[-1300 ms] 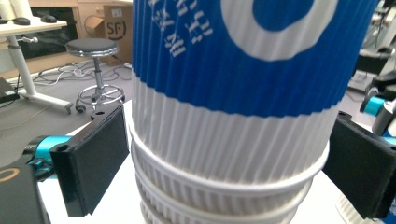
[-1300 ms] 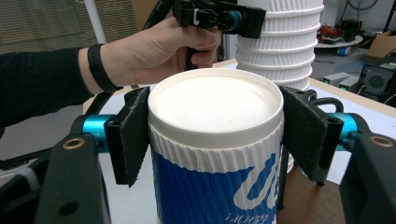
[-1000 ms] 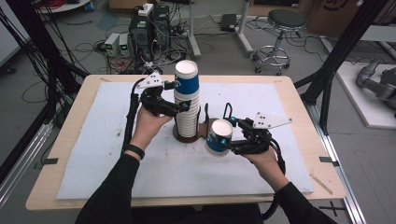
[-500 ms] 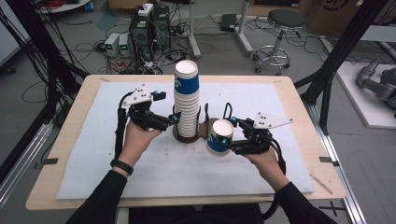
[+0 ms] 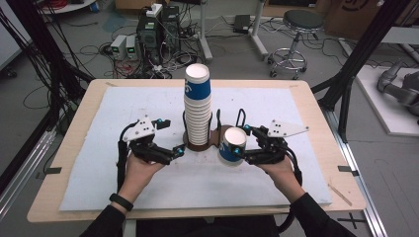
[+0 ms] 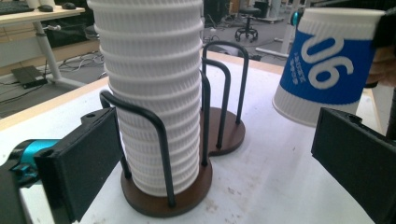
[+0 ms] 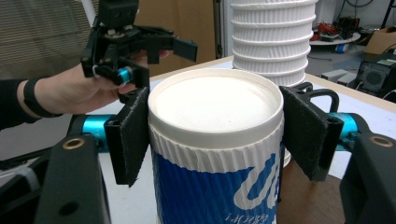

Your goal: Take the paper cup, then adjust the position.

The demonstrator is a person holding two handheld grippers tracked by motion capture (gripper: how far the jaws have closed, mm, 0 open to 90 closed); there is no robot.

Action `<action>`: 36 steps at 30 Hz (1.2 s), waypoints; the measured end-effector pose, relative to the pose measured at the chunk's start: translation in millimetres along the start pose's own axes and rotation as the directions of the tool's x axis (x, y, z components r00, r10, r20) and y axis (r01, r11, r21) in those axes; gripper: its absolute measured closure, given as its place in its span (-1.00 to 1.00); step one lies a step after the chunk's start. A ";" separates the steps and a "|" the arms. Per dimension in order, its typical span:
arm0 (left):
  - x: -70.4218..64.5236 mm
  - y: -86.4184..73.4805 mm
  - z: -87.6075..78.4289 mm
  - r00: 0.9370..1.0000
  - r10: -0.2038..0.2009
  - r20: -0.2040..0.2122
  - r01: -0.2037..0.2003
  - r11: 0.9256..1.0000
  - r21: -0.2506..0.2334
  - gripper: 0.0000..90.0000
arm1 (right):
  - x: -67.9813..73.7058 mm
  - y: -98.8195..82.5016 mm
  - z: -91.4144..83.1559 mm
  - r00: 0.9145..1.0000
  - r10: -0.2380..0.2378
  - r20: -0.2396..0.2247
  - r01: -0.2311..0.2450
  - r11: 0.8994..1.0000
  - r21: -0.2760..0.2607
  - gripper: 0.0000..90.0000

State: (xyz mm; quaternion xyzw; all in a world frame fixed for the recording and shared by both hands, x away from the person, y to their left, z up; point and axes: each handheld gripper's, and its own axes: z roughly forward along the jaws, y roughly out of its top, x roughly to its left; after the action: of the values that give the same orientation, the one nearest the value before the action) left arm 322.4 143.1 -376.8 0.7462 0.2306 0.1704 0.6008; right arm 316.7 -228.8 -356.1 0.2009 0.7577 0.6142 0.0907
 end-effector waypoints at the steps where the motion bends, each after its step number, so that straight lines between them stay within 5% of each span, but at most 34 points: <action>1: -1.1 -1.3 -0.4 1.000 0.003 0.003 -0.003 1.000 0.008 -0.96 | -0.1 -0.6 0.2 1.000 -0.003 0.002 0.003 1.000 0.000 -0.33; 10: -20.6 -10.1 -10.4 0.999 0.047 -0.017 -0.047 0.999 -0.002 -0.96 | -0.3 -3.3 -1.9 1.000 0.012 0.009 -0.012 1.000 -0.002 -0.33; 15: -20.2 -14.1 -11.5 0.998 0.064 -0.024 -0.064 0.998 0.003 -0.96 | 0.6 -2.0 -3.6 1.000 0.015 0.006 -0.015 1.000 -0.013 -0.33; 19: -14.0 -14.5 -7.8 0.999 0.033 -0.017 -0.033 0.999 -0.008 -0.96 | -0.9 -1.6 -4.7 1.000 0.020 0.010 -0.020 1.000 -0.010 -0.33; 36: -18.3 -10.1 -0.5 0.999 0.008 0.049 -0.007 1.000 -0.029 -0.96 | -0.4 -2.5 -9.8 0.999 0.028 0.016 -0.028 0.999 -0.017 -0.33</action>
State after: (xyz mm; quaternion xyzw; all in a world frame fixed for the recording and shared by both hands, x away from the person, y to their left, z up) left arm 305.5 135.2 -386.2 0.7422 0.2104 0.1575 0.6165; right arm 312.8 -238.2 -356.4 0.2158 0.7489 0.6201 0.0898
